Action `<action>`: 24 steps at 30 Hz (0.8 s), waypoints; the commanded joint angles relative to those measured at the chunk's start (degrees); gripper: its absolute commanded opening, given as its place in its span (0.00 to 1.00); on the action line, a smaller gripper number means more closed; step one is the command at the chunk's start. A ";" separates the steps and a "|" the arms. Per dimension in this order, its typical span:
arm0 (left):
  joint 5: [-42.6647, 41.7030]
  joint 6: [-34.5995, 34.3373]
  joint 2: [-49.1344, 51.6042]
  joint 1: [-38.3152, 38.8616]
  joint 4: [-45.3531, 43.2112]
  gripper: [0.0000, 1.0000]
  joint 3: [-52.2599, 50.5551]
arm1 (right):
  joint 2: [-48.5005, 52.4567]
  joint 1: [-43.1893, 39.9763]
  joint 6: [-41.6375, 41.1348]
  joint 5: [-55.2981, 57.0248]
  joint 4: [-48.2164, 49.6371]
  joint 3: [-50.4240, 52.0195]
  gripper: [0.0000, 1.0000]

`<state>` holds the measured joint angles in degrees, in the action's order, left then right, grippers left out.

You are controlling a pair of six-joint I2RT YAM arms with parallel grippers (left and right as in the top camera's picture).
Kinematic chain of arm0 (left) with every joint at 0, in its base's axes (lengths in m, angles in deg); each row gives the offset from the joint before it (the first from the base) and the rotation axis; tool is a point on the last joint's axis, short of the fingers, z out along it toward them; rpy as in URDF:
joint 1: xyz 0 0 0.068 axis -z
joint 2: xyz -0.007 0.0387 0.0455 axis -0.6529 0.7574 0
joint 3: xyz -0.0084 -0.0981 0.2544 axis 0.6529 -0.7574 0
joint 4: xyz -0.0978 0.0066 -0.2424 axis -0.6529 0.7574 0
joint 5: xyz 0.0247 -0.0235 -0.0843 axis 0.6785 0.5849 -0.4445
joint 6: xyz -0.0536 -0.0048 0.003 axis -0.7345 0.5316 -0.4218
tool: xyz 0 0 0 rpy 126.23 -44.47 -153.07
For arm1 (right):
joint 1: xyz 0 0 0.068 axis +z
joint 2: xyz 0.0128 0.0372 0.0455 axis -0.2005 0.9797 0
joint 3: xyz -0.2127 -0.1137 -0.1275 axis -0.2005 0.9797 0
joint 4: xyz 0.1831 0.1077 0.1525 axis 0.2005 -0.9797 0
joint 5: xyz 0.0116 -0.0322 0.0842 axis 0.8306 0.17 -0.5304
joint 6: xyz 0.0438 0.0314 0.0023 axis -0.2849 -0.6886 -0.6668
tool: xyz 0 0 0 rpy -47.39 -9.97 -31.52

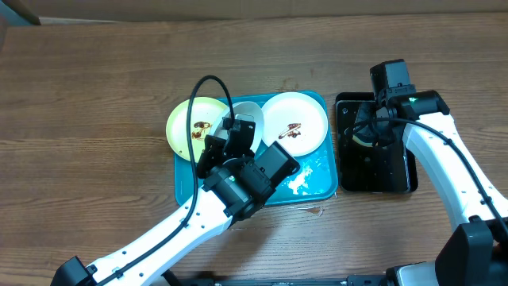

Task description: Clean dirty plates on tray and stack at the side

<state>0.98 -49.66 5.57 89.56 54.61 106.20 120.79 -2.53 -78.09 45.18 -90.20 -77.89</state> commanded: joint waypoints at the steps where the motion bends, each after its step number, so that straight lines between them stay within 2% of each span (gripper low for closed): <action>1: 6.78 -0.28 -1.03 0.46 -0.37 0.04 0.76 | -0.37 -0.13 0.22 0.87 0.24 0.11 0.04; 13: 7.26 -0.24 -1.03 0.48 -0.66 0.04 0.76 | -0.37 -0.13 0.22 0.87 0.02 0.11 0.04; 24: 11.87 0.96 -1.03 2.10 -1.25 0.04 0.76 | -0.37 -0.13 0.20 0.87 -0.17 0.11 0.04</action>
<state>9.11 -49.16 5.57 90.39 54.32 106.20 120.79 -2.53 -78.07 45.21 -90.71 -77.89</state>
